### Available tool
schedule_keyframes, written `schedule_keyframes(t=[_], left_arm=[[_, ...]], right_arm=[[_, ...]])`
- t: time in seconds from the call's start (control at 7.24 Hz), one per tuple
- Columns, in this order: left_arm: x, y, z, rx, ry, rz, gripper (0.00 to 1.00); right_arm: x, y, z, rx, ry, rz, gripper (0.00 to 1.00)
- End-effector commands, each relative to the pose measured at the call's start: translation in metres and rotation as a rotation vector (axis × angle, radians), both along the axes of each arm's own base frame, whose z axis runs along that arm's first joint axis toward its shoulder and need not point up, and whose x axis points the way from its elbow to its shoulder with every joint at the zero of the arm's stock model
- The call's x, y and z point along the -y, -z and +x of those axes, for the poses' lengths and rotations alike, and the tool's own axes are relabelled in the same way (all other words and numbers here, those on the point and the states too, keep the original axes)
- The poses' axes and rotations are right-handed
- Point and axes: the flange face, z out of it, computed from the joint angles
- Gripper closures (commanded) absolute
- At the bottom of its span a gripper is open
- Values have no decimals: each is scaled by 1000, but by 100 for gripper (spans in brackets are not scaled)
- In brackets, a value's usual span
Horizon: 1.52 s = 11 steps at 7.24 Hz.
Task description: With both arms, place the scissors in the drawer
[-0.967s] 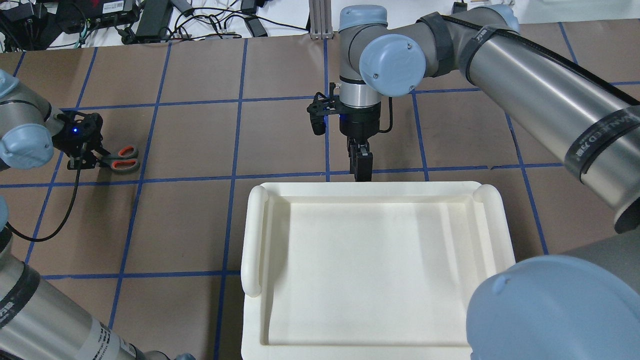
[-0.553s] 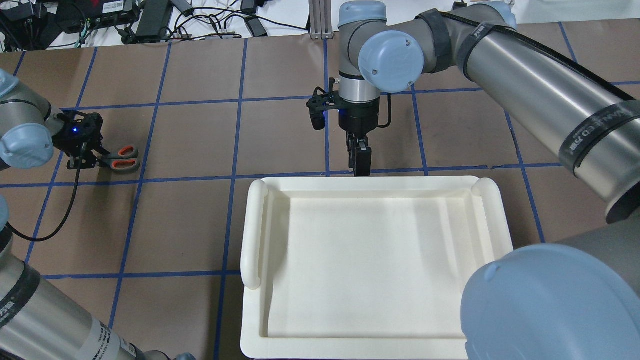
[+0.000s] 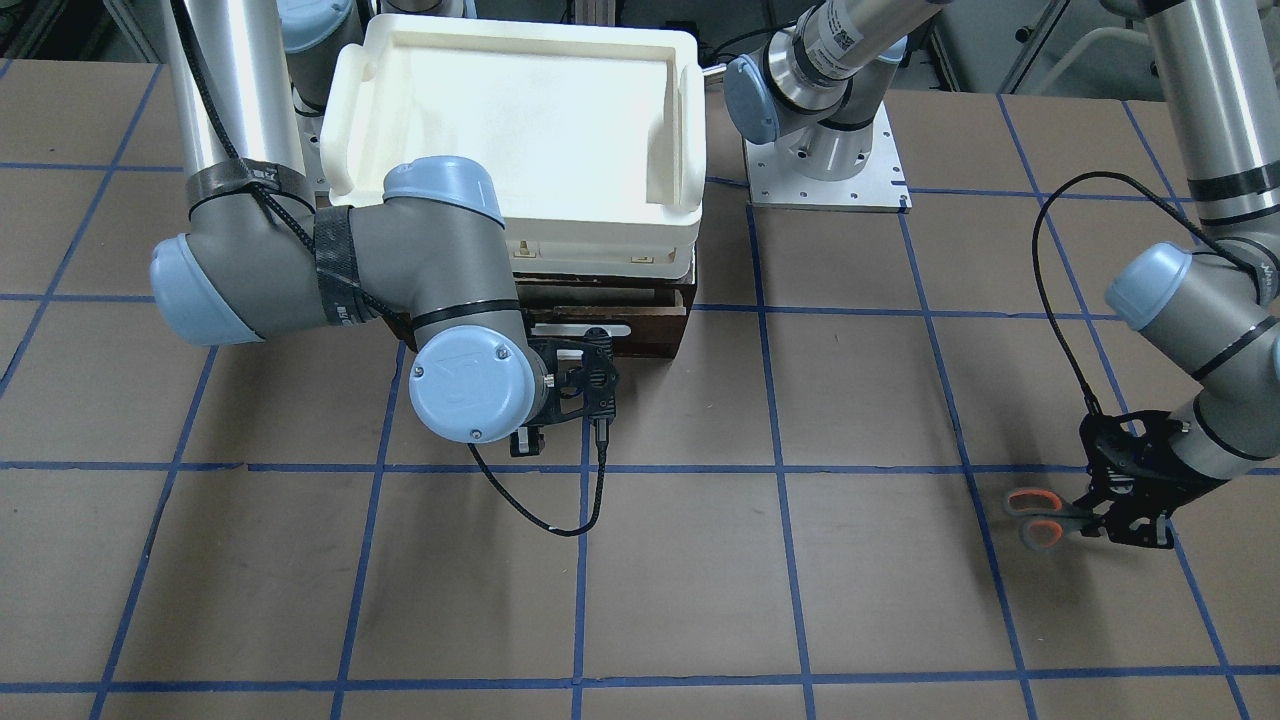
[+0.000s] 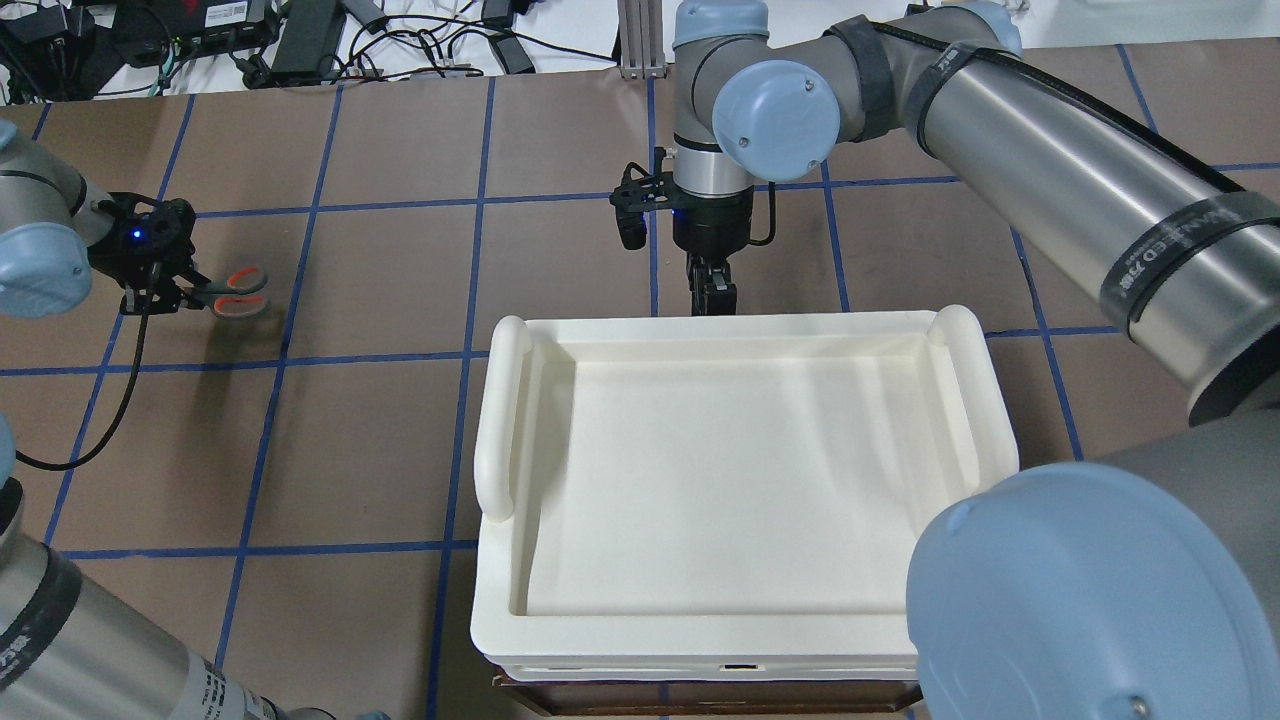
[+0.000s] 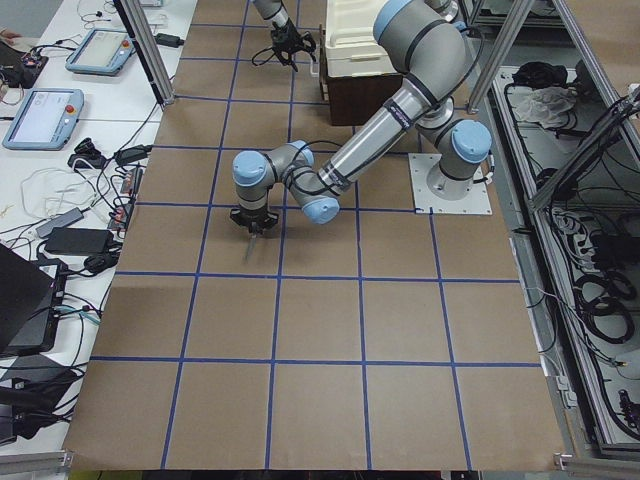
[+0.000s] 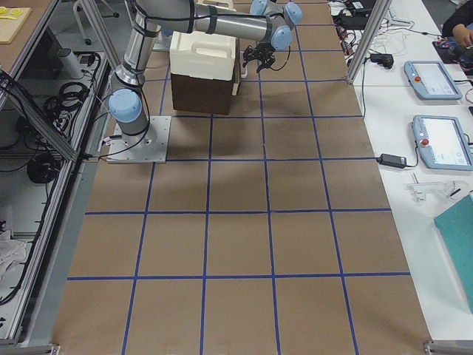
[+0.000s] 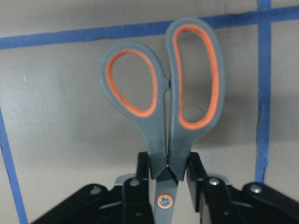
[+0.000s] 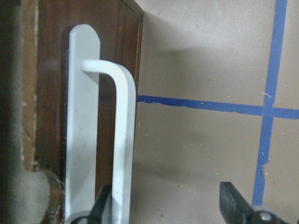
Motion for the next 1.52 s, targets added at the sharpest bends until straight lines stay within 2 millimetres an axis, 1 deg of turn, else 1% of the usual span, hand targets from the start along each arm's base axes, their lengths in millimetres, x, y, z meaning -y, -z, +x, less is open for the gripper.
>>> schedule_keyframes(t=[0.0, 0.28, 0.41, 0.69, 0.83, 1.11, 1.38], left_arm=[[1, -25, -25, 1, 23, 1, 100], [-2, -41, -35, -14, 31, 10, 100], [-1, -52, -51, -8, 55, 2, 100], [-4, -66, -68, -15, 47, 9, 100], [-5, -73, -81, -19, 54, 13, 100], [-10, -87, -98, -27, 45, 22, 100], [-11, -95, -123, -26, 42, 31, 100]], right_arm=[[9, 1, 1, 1, -1, -11, 20], [15, -2, 2, 3, -1, -25, 20], [17, -3, 1, 4, -3, -28, 20], [26, -5, 1, 8, 1, -42, 20], [32, -8, 0, 8, 4, -51, 20], [37, -14, 0, 12, 5, -71, 20], [42, -17, 0, 16, 5, -100, 21]])
